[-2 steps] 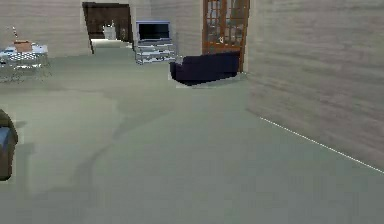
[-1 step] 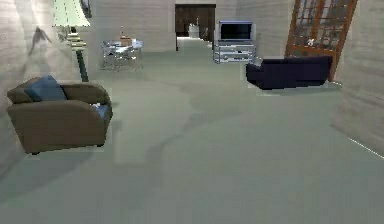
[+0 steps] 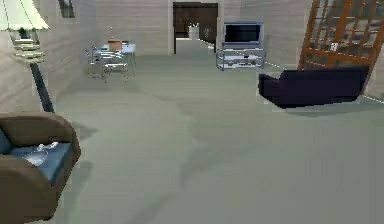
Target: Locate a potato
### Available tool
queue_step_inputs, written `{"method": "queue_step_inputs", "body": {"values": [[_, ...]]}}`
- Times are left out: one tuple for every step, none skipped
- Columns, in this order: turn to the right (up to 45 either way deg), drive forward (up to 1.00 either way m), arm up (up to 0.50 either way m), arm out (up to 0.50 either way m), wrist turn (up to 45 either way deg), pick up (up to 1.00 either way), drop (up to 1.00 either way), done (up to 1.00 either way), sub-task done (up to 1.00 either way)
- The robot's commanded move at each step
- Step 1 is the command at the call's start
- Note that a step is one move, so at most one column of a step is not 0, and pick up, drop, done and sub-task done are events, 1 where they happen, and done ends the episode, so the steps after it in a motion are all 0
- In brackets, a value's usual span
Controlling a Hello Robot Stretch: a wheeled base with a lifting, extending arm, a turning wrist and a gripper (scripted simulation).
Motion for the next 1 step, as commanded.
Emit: {"method": "queue_step_inputs", "body": {"values": [[0.0,1.00,0.00,0.00,0.0,0.00,0.00,0.00,0.00]]}}
